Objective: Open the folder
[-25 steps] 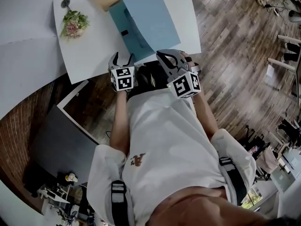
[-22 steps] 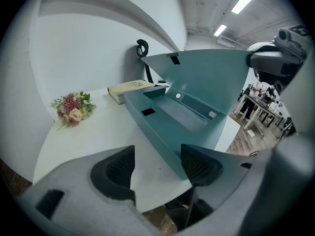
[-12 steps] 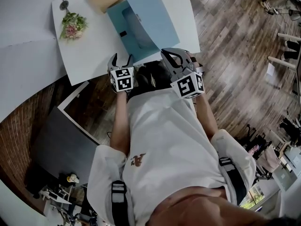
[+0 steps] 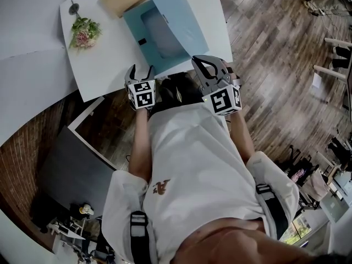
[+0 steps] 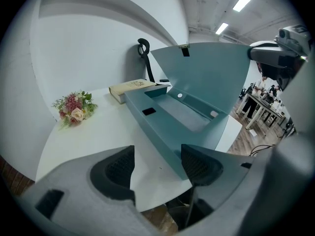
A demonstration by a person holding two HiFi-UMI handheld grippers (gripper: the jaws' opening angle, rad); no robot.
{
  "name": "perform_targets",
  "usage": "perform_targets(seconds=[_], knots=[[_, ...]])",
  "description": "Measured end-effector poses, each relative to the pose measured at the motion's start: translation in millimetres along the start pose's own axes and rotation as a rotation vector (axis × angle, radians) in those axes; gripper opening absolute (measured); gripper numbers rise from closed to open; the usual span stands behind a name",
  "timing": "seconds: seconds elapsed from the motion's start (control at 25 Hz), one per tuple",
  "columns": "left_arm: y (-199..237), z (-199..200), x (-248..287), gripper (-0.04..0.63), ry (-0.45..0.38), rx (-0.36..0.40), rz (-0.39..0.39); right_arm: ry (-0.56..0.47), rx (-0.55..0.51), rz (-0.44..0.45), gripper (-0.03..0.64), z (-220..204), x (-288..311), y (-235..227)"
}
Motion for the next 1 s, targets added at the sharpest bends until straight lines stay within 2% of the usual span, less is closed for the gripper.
perform_targets(seconds=[1.0], knots=[[0.1, 2.1, 1.1, 0.307, 0.038, 0.044, 0.012, 0.018, 0.075, -0.138, 0.008, -13.9, -22.4, -40.8]])
Point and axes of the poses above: the fingertips, and each gripper's own axes: x forward along the fingers, y to its left, z out of its top, the point moved 3 cm from there along -x, backward along the fingers, and after that the axes turned 8 degrees about x, right-handed, at the moved point
